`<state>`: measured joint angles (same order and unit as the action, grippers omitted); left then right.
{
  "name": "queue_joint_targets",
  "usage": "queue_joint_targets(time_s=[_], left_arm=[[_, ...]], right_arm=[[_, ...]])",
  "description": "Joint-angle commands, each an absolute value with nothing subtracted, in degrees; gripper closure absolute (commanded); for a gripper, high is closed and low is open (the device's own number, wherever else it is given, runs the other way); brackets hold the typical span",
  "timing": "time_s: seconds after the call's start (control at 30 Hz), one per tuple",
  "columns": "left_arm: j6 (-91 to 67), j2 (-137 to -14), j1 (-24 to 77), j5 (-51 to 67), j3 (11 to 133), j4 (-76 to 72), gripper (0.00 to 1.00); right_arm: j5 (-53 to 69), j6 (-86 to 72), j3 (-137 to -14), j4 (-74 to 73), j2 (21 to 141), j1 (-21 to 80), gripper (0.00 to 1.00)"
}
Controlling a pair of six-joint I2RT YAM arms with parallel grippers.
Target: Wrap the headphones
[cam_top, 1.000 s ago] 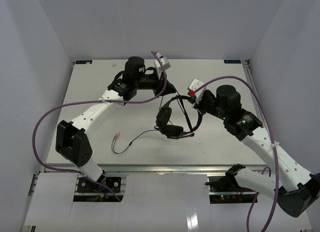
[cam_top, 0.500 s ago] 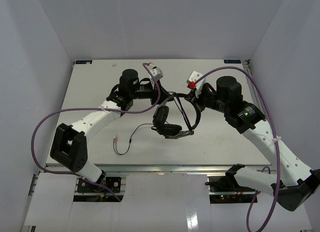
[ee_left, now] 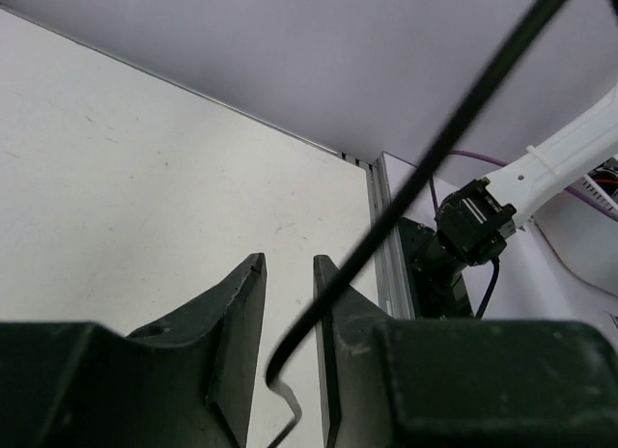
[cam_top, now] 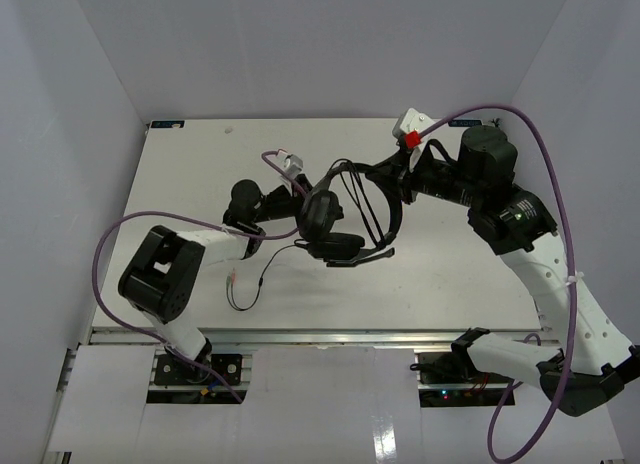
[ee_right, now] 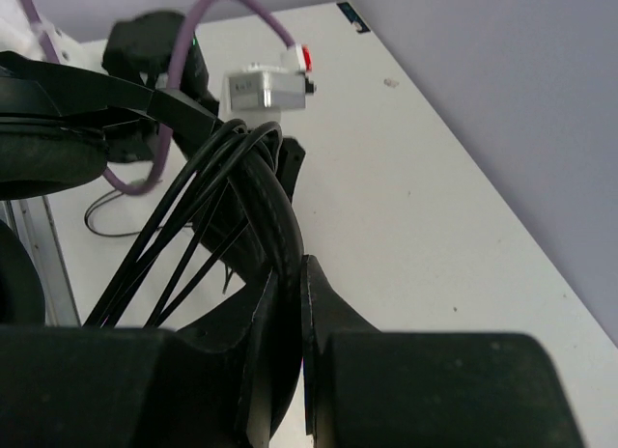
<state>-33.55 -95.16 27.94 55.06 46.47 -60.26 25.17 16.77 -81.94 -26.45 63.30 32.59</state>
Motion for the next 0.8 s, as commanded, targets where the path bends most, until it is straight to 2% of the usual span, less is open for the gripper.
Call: queue_joint_targets(time_s=[0.0,0.27,0.4,0.5,0.77], left_arm=[[-44.1,-99.0,29.2,56.0,43.8,-80.2,0.61],[-43.2,-104.0,36.6,51.3,42.6,-85.3,0.64],[-42.0,-103.9,39.2,50.8,37.1,-86.9,0.69],[-41.8,-102.3,41.2,49.7,32.0,-89.2,0.74],[-37.2,-93.5,49.6,43.3,19.9,-83.7,0.77]], right_arm=[[27.7,12.7,-87.3,-21.7,64.3,31.7,0.92],[24.1,9.1,-90.9,-20.7,66.8,29.1,0.92],[23.7,7.3,-93.3,-20.1,67.4,25.2,0.92],[23.4,6.5,-94.6,-19.9,68.3,23.4,0.92],[23.4,3.3,-98.5,-19.5,71.3,18.3,0.92]])
